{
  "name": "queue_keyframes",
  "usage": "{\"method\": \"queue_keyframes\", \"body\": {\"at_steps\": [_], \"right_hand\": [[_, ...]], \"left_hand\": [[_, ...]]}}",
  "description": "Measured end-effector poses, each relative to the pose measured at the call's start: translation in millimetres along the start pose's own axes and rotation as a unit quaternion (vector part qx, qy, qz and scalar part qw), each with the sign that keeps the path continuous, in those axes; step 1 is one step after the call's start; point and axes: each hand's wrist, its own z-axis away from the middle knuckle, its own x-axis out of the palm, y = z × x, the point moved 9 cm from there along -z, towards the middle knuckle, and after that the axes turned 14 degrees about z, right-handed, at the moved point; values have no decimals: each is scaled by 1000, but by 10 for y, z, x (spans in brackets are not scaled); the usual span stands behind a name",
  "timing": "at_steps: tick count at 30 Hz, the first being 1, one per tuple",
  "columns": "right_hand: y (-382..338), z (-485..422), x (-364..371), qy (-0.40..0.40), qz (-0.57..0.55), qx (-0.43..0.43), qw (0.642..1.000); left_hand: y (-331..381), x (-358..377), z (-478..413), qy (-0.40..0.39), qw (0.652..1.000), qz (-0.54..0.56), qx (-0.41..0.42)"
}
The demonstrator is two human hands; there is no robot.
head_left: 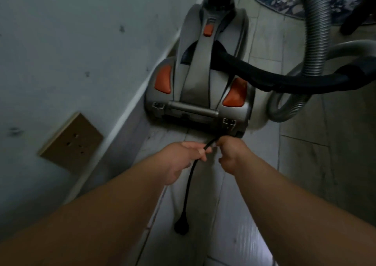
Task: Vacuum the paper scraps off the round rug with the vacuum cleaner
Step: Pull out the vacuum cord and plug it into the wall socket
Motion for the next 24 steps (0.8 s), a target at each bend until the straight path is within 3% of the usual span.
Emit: {"method": "queue_keyframes", "body": {"at_steps": [5, 10, 12, 17, 24], "right_hand": [[48, -187, 76, -15, -59, 23, 998], [17, -193, 93, -12, -62, 45, 997], [24, -162, 28, -4, -40, 42, 998], [28, 16, -27, -6, 72, 10, 997], [75, -12, -147, 10, 194, -47, 980]], "left_hand": [[-28, -288, 255, -85, 992, -94, 25], [-238, -255, 282, -130, 977, -161, -54], [-268, -224, 202, -107, 984, -118, -84], [-202, -198, -217, 62, 993, 44, -85], [-102, 287, -679, 88, 990, 66, -92]]}}
